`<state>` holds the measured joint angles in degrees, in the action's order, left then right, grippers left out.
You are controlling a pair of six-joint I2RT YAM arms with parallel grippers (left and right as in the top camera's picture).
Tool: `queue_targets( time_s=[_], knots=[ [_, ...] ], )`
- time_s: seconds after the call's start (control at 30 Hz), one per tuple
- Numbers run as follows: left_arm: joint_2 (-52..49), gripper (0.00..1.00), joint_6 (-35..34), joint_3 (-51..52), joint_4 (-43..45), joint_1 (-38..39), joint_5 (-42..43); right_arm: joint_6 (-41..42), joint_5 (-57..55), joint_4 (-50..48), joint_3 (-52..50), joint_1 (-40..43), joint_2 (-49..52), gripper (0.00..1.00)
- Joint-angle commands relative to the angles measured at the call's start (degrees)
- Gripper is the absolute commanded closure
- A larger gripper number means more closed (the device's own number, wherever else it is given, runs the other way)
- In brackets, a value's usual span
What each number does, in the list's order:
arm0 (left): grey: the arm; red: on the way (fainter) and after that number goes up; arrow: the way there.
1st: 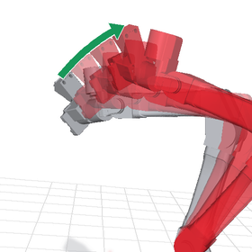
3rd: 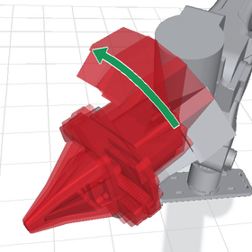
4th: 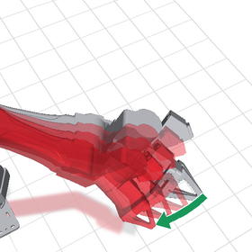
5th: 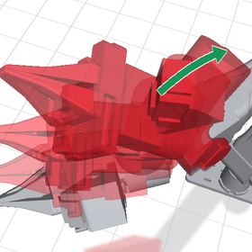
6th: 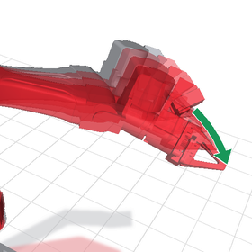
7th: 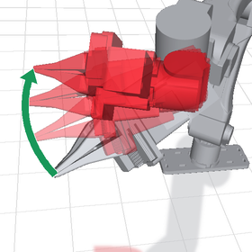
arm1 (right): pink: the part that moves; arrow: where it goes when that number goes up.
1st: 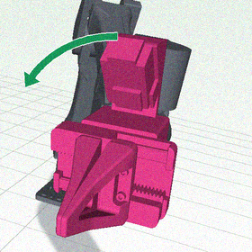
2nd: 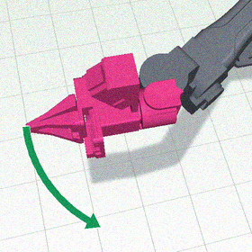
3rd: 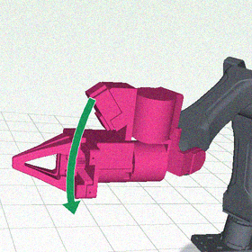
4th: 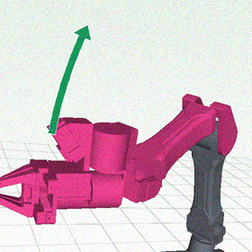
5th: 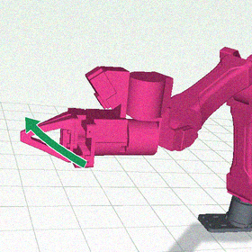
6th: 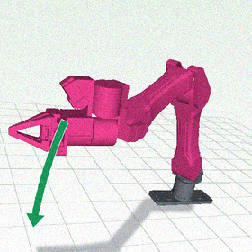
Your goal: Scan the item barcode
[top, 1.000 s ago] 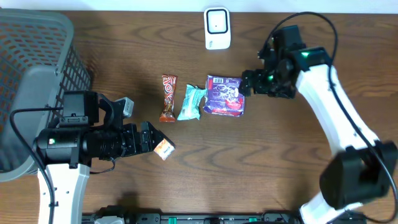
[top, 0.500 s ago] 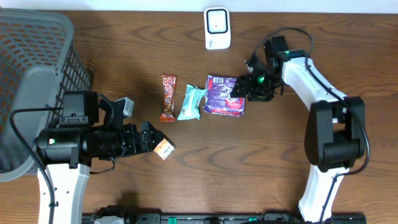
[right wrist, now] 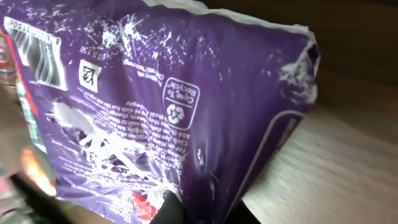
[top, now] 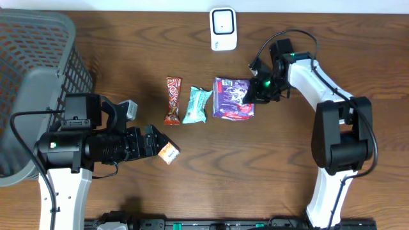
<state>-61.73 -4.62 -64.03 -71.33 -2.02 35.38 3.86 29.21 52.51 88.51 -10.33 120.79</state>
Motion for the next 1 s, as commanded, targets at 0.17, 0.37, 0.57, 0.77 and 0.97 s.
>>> queue_targets(
  time_s=[0.17, 0.37, 0.57, 0.77, 0.97],
  knots=[
    [0.0, 0.02, 0.5, 0.2, 0.0, 0.2, -0.5, 4.4, -38.8, 2.9, 2.4, -7.2, -17.7, 0.99],
    [0.0, 0.02, 0.5, 0.2, 0.0, 0.2, -0.5, 17.2, -70.8, 10.7, 1.9, -13.1, -19.5, 0.99],
    [0.0, 0.02, 0.5, 0.2, 0.0, 0.2, -0.5, 19.9, -77.3, 11.6, -0.7, -13.9, -16.5, 0.99],
    [0.0, 0.02, 0.5, 0.2, 0.0, 0.2, -0.5, 19.9, -74.7, 11.6, -0.7, -14.8, -11.7, 0.99],
    [0.0, 0.02, 0.5, 0.2, 0.0, 0.2, -0.5, 20.4, -73.0, 11.6, -0.7, -17.7, -7.1, 0.89]
  ],
)
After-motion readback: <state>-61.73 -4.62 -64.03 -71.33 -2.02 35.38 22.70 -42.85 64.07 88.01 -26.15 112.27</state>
